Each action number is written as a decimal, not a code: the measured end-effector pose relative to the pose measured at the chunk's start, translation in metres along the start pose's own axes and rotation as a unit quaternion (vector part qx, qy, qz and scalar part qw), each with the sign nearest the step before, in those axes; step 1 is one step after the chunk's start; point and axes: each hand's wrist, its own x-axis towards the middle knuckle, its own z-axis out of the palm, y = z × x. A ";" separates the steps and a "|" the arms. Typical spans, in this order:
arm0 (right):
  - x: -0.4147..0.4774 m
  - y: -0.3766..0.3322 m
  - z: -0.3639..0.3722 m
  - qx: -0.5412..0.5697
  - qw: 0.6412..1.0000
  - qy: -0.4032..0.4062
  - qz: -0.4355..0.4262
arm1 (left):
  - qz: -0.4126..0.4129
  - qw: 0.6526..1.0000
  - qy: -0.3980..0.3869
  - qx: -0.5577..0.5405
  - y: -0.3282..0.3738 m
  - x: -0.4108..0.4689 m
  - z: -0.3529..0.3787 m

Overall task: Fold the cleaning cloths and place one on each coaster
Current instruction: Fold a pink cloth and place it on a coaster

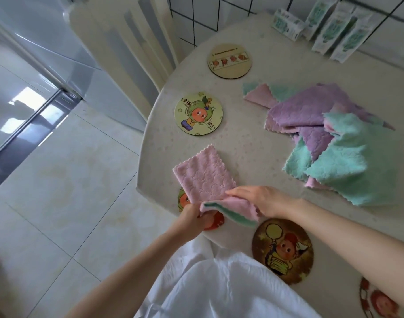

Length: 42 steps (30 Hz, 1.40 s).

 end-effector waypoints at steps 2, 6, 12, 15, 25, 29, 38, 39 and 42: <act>0.013 -0.004 -0.015 0.095 0.993 -0.023 0.063 | -0.047 0.995 0.012 -0.093 0.007 0.010 -0.012; 0.050 -0.002 -0.042 0.253 0.961 0.009 0.116 | -0.145 0.940 -0.007 -0.309 0.005 0.027 -0.038; 0.091 0.006 -0.047 0.204 0.956 -0.009 0.210 | -0.265 0.845 -0.033 -0.464 -0.012 0.048 -0.057; 0.100 0.010 -0.051 0.233 0.944 -0.015 0.232 | -0.282 0.844 -0.030 -0.455 -0.011 0.048 -0.063; 0.124 -0.001 -0.059 0.288 0.925 0.138 0.206 | -0.206 0.930 0.157 -0.262 -0.008 0.057 -0.091; 0.136 -0.002 -0.054 0.242 0.930 0.139 0.238 | -0.218 0.927 0.166 -0.257 -0.008 0.059 -0.091; 0.141 -0.011 -0.050 0.156 0.930 0.172 0.285 | -0.219 0.947 0.220 -0.083 -0.013 0.066 -0.090; 0.137 -0.014 -0.049 0.138 0.930 0.185 0.284 | -0.195 0.953 0.232 0.017 -0.016 0.064 -0.089; 0.122 -0.027 -0.040 0.021 0.930 0.264 0.254 | -0.005 0.916 0.265 0.303 -0.026 0.057 -0.082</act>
